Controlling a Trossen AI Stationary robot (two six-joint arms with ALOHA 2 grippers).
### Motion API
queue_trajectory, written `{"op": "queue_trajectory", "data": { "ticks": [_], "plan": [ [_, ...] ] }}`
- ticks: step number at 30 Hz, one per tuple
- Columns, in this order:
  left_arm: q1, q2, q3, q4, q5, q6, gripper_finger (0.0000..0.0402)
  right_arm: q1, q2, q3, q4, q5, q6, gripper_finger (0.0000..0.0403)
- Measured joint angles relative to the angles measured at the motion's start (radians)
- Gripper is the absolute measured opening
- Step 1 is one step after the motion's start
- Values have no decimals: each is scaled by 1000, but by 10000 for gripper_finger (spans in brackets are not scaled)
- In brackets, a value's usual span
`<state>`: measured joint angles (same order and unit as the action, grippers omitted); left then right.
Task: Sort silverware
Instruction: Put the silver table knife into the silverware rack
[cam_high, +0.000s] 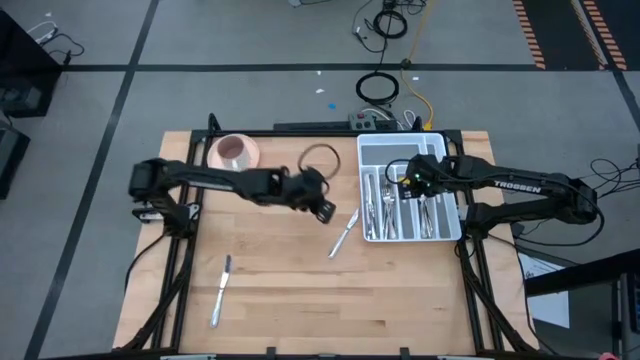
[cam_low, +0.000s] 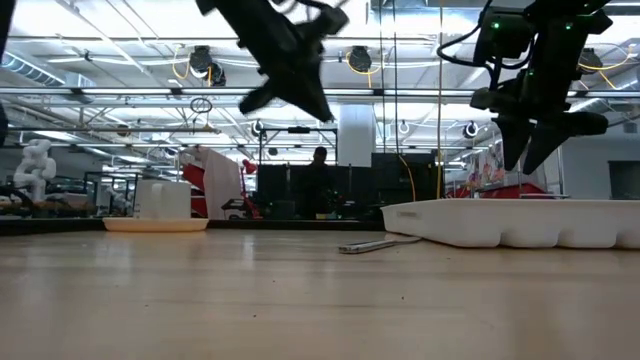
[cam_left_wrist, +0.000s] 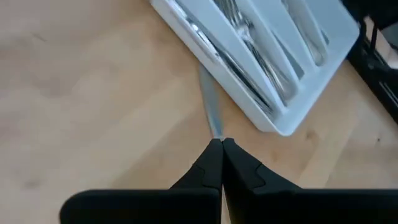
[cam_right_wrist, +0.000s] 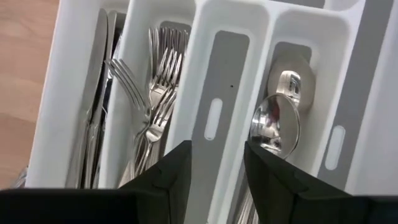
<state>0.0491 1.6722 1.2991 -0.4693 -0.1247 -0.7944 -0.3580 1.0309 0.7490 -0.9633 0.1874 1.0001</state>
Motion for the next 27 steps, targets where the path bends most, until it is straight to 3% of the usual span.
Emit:
{"op": "queue_trajectory", "data": {
  "ticks": [10,17,27],
  "plan": [
    [-89,221,8,144,25,-112,5,0,0,0,1,-1,-84,137],
    [-130,349,140,149,18,-96,5,0,0,0,2,-1,-121,137],
    [-144,468,285,-99,13,-57,15,0,0,0,5,-2,-153,137]
  ]
}}
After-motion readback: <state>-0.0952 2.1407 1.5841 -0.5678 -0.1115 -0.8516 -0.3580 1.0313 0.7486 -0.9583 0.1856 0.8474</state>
